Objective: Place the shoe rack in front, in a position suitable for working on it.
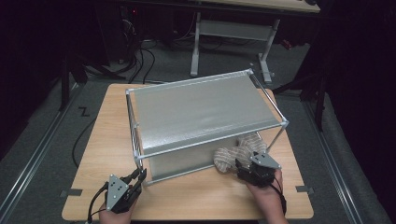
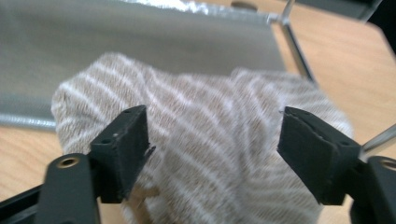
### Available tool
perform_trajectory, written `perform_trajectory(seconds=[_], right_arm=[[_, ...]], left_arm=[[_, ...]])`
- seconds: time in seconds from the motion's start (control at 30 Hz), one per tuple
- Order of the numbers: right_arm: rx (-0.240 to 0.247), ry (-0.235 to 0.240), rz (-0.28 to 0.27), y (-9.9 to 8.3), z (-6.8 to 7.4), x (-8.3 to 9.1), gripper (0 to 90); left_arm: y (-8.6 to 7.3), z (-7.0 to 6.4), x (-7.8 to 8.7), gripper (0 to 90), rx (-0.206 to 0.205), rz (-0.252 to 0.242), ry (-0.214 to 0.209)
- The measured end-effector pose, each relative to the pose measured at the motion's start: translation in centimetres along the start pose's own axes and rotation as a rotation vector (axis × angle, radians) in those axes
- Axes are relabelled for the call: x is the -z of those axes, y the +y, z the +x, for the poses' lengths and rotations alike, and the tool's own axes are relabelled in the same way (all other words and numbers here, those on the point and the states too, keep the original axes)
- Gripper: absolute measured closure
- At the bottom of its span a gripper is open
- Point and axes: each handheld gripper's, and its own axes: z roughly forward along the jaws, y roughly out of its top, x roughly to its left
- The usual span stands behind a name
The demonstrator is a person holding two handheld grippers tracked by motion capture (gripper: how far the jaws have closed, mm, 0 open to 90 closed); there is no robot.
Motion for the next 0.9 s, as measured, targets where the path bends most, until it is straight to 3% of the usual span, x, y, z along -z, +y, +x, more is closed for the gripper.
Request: perform_trajectory(seconds=[0.07, 0.17, 0.27, 0.37, 0.43, 0.53, 0.67, 0.8, 0.9], right_arm=[[0.008, -0.005, 0.015, 0.4, -0.5, -0.7, 16.7], [-0.023, -0.002, 0.054, 0.6, -1.5, -2.3, 15.1], [-0.045, 0.039, 0.147, -0.1, -1.5, -4.0, 12.6], [-0.06, 0.064, 0.224, -1.0, -1.1, -4.6, 12.6], [-0.079, 0.127, 0.252, -1.3, -1.0, -4.5, 13.0], [-0.082, 0.153, 0.257, -1.4, -1.0, -4.3, 22.6], [-0.048, 0.203, 0.217, -1.5, -0.3, -3.7, 54.6], [-0.043, 0.217, 0.195, -1.7, 0.1, -3.2, 64.2], [-0.041, 0.183, 0.137, -1.7, 0.0, -2.2, 65.2]], left_arm=[[0.0, 0.0, 0.0, 76.8, 0.001, 0.0, -0.001], [0.0, 0.0, 0.0, 76.7, 0.0, 0.001, 0.0], [-0.1, 0.0, 0.0, 76.7, 0.001, 0.001, -0.001], [-0.1, 0.0, 0.0, 76.7, 0.001, 0.001, -0.001], [-0.1, 0.0, 0.0, 76.7, 0.002, 0.002, -0.002], [0.0, 0.0, 0.0, 76.5, 0.006, 0.003, -0.003], [0.0, 0.0, 0.0, 76.1, 0.01, 0.002, -0.005], [0.0, -0.1, -0.1, 77.2, 0.008, 0.002, -0.017], [0.0, -0.5, -0.2, 77.5, -0.009, 0.002, -0.029]])
